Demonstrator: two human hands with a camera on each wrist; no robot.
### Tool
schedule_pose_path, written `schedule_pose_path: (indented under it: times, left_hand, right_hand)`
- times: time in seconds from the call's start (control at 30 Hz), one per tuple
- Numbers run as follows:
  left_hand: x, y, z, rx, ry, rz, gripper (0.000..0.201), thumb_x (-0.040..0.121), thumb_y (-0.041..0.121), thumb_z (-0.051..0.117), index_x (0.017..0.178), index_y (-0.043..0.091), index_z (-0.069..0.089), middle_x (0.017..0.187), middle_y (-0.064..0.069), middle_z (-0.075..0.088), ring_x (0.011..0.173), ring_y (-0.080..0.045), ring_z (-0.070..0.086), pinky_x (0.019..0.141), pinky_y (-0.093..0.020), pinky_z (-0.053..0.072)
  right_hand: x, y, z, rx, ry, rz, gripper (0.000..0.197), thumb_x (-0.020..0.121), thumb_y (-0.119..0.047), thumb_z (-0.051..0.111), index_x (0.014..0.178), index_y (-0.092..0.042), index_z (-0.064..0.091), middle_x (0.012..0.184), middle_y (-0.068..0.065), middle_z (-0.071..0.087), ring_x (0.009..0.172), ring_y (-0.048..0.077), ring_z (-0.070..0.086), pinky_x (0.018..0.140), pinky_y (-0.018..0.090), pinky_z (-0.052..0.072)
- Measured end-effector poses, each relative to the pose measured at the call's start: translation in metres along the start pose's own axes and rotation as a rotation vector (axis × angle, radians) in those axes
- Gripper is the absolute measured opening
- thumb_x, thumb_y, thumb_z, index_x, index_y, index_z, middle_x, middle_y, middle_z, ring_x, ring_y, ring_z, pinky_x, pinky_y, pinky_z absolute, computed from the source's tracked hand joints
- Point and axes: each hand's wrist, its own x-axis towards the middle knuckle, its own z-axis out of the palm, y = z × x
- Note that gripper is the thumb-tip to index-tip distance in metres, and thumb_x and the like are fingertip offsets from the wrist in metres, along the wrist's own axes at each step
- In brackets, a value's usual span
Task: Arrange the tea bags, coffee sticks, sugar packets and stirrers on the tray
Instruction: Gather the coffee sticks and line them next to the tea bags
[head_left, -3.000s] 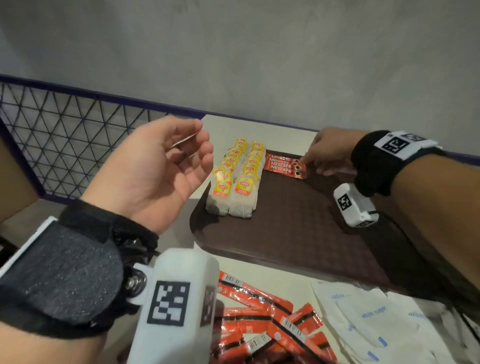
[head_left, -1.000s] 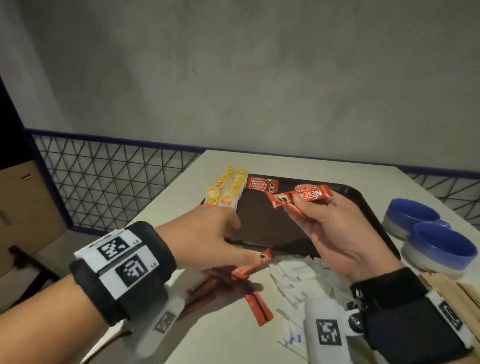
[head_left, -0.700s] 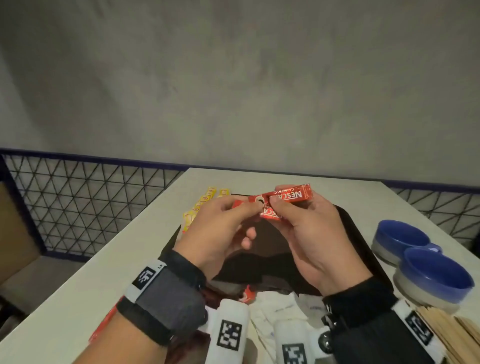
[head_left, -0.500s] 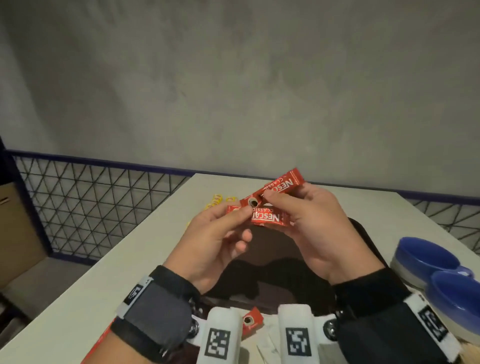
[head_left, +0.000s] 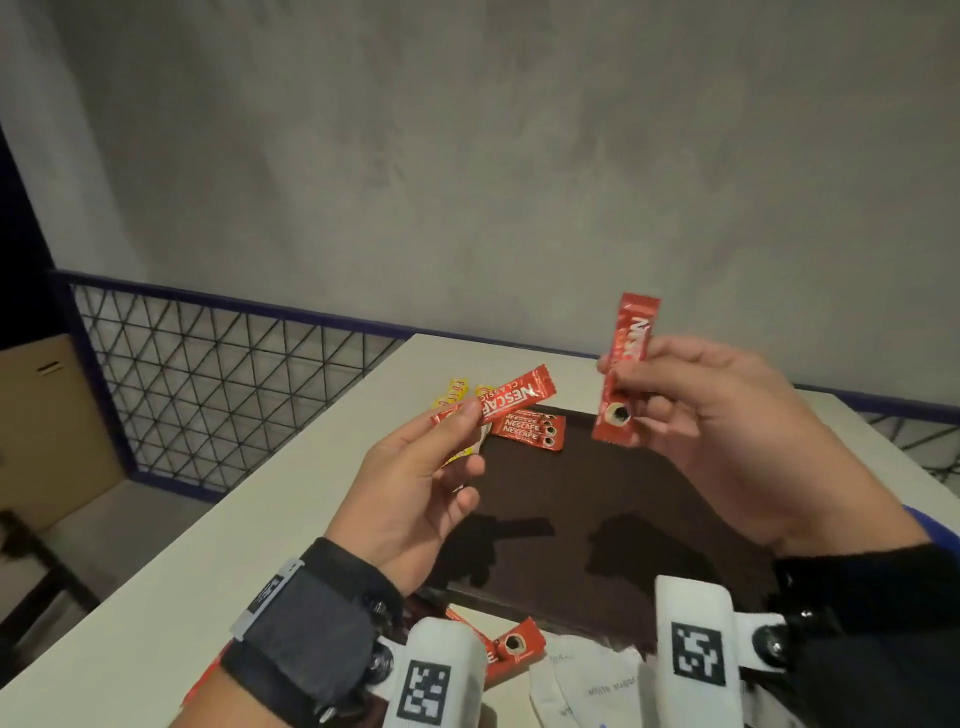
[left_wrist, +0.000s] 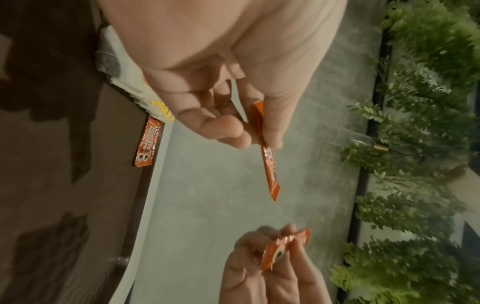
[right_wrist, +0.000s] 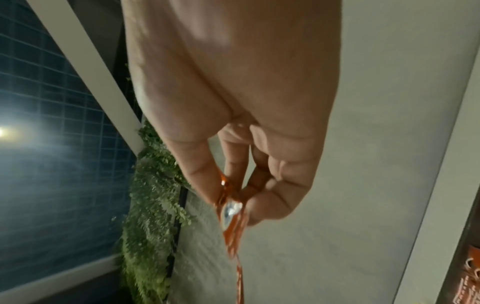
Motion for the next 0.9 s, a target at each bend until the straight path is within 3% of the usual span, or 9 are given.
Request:
schedule_pose_path:
  times: [0.13, 0.23, 0.37, 0.47, 0.57, 0.73, 0.9]
  left_hand:
    - [-0.006, 0.001, 0.005, 0.03, -0.045, 0.008, 0.029, 0.077, 0.025, 0.079, 0.105, 0.016, 0.08, 0.094, -0.006, 0.077, 0.062, -0.008, 0.065, 0.042, -0.017, 0.045]
    - [-0.011, 0.001, 0.007, 0.08, -0.132, 0.026, 0.028, 0.077, 0.022, 0.078, 0.104, 0.015, 0.081, 0.097, -0.009, 0.077, 0.069, -0.01, 0.07, 0.045, -0.017, 0.049]
    - [-0.014, 0.0, 0.007, 0.163, -0.169, 0.055, 0.023, 0.084, 0.025, 0.074, 0.103, 0.015, 0.081, 0.097, -0.009, 0.077, 0.078, -0.013, 0.07, 0.054, -0.023, 0.052]
    - [-0.015, -0.004, 0.007, 0.262, -0.167, 0.082, 0.016, 0.086, 0.028, 0.074, 0.096, 0.02, 0.083, 0.092, -0.004, 0.076, 0.082, -0.011, 0.068, 0.061, -0.026, 0.052]
    - [-0.016, -0.004, 0.007, 0.32, -0.195, 0.079, 0.015, 0.084, 0.029, 0.076, 0.095, 0.021, 0.082, 0.091, -0.004, 0.077, 0.082, -0.013, 0.068, 0.062, -0.027, 0.051]
    - [-0.019, 0.003, 0.006, 0.245, -0.259, 0.054, 0.031, 0.084, 0.038, 0.073, 0.106, 0.016, 0.078, 0.096, -0.011, 0.076, 0.075, -0.019, 0.069, 0.058, -0.025, 0.055]
    - [-0.018, 0.002, 0.005, 0.293, -0.256, 0.063, 0.033, 0.088, 0.039, 0.07, 0.104, 0.012, 0.077, 0.092, -0.013, 0.075, 0.071, -0.02, 0.067, 0.057, -0.025, 0.055]
  right_hand:
    - [-0.007, 0.01, 0.021, -0.242, -0.172, 0.004, 0.008, 0.093, -0.005, 0.067, 0.095, -0.002, 0.075, 0.087, 0.012, 0.078, 0.071, 0.018, 0.072, 0.062, 0.027, 0.057]
    - [-0.007, 0.018, 0.031, -0.371, -0.113, -0.038, 0.007, 0.094, -0.01, 0.069, 0.095, -0.011, 0.076, 0.086, 0.004, 0.079, 0.075, 0.017, 0.076, 0.065, 0.025, 0.061]
    - [-0.004, 0.018, 0.032, -0.385, -0.04, -0.099, 0.006, 0.094, -0.019, 0.071, 0.09, -0.02, 0.076, 0.087, -0.004, 0.079, 0.078, 0.014, 0.076, 0.062, 0.023, 0.057]
    - [-0.004, 0.016, 0.029, -0.382, -0.057, -0.105, 0.005, 0.093, -0.021, 0.072, 0.091, -0.019, 0.076, 0.092, -0.005, 0.079, 0.081, 0.015, 0.074, 0.062, 0.027, 0.053]
    - [-0.004, 0.016, 0.026, -0.382, -0.098, -0.103, 0.006, 0.092, -0.018, 0.073, 0.096, -0.016, 0.076, 0.094, -0.002, 0.079, 0.08, 0.018, 0.072, 0.061, 0.029, 0.051]
    - [-0.003, 0.017, 0.024, -0.29, -0.114, -0.09, 0.023, 0.085, -0.002, 0.077, 0.105, -0.01, 0.07, 0.089, 0.007, 0.078, 0.067, 0.013, 0.073, 0.053, 0.019, 0.052]
    - [-0.003, 0.018, 0.021, -0.338, -0.205, -0.084, 0.032, 0.08, 0.002, 0.08, 0.106, -0.011, 0.068, 0.092, 0.01, 0.078, 0.074, 0.022, 0.073, 0.067, 0.034, 0.06]
